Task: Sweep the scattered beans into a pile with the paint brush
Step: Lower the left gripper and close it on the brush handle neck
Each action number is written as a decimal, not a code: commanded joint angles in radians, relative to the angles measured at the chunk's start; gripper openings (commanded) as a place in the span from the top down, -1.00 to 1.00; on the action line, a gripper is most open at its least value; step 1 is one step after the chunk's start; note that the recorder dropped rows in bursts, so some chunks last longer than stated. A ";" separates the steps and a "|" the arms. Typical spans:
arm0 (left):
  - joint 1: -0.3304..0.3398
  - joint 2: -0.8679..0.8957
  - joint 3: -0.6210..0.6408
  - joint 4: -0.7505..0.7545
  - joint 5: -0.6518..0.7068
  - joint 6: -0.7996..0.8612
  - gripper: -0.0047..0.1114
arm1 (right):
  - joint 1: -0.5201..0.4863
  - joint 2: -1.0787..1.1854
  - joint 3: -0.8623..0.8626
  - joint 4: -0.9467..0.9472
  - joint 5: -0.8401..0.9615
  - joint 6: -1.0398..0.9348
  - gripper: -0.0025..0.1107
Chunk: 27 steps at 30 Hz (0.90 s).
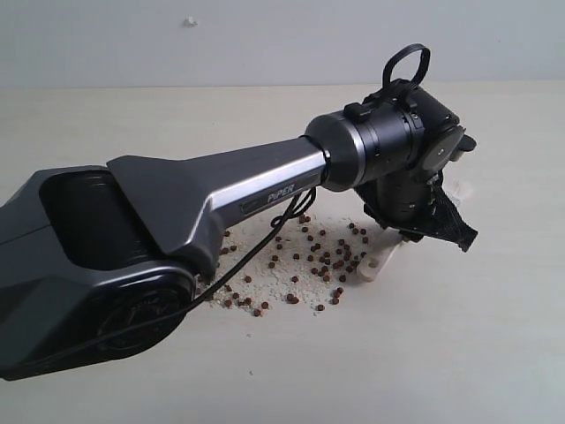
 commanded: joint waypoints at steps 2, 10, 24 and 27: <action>-0.004 -0.034 0.003 0.040 -0.003 0.005 0.92 | -0.006 -0.007 0.005 -0.008 -0.012 -0.001 0.96; -0.004 -0.076 0.003 0.053 -0.023 0.034 0.92 | -0.006 -0.007 0.005 -0.008 -0.012 -0.001 0.96; -0.004 -0.141 0.003 0.105 0.042 0.083 0.92 | -0.006 -0.007 0.005 -0.008 -0.012 -0.001 0.96; -0.004 -0.140 0.003 0.105 0.067 0.086 0.92 | -0.006 -0.007 0.005 -0.008 -0.012 -0.001 0.96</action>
